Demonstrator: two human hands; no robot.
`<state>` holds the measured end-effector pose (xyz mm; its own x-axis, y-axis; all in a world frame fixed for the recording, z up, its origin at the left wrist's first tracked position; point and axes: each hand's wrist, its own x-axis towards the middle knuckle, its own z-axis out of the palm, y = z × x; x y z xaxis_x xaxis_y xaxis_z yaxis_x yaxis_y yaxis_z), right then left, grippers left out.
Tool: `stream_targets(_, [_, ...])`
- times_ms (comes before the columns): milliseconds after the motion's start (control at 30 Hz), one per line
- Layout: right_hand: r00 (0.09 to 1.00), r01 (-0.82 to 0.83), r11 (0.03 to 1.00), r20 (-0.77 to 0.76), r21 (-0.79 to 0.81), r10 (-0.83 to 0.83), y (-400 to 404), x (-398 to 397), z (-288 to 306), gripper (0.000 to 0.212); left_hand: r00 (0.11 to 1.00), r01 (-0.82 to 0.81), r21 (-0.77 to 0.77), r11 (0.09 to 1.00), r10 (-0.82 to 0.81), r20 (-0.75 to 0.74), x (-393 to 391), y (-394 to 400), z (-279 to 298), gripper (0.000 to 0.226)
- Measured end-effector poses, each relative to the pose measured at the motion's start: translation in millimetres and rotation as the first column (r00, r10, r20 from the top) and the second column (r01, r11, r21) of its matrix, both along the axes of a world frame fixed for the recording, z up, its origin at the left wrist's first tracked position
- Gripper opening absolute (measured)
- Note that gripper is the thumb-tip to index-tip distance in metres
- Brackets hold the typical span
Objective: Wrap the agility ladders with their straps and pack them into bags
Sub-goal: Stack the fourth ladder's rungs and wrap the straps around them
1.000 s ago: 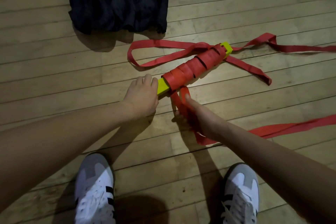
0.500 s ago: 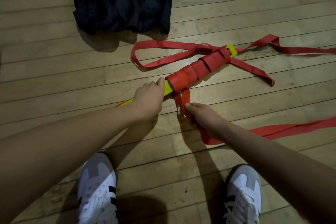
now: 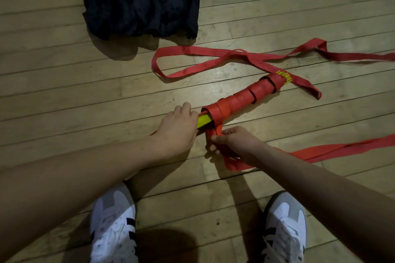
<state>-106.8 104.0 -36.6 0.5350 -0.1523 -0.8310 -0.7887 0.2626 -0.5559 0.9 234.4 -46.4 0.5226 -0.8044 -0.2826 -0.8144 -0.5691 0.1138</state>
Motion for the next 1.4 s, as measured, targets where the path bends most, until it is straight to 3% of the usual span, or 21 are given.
stream_targets(200, [0.999, 0.053, 0.999, 0.006, 0.002, -0.053, -4, 3, 8, 0.011, 0.996, -0.027, 0.101, 0.995, 0.018, 0.085, 9, -14, 3, 0.038])
stream_targets(500, [0.996, 0.06, 0.994, 0.078, -0.09, -0.053, -11, 22, 25, 0.008, 0.985, -0.172, 0.164, 0.971, 0.165, 0.056, 29, -43, 6, 0.04])
stream_targets(733, [0.999, -0.018, 1.0, 0.031, 0.007, 0.018, -18, 26, 21, 0.003, 0.984, 0.004, 0.077, 0.997, -0.018, 0.178, 36, -42, 7, 0.045])
stream_targets(1000, [0.993, 0.082, 0.979, -0.095, 0.189, -0.065, -12, 18, 8, 0.027, 0.994, 0.085, -0.04, 0.996, -0.087, -0.064, 14, -5, -3, 0.031])
stream_targets(1200, [1.0, 0.007, 0.995, -0.027, 0.1, -0.004, -10, 6, 0, 0.022, 0.997, -0.01, 0.041, 0.999, 0.013, -0.076, 15, 2, -6, 0.049])
stream_targets(1400, [0.998, -0.067, 0.998, -0.017, 0.018, 0.067, -8, 2, 1, 0.017, 0.989, -0.128, 0.075, 0.989, 0.133, -0.063, 20, -12, -3, 0.048])
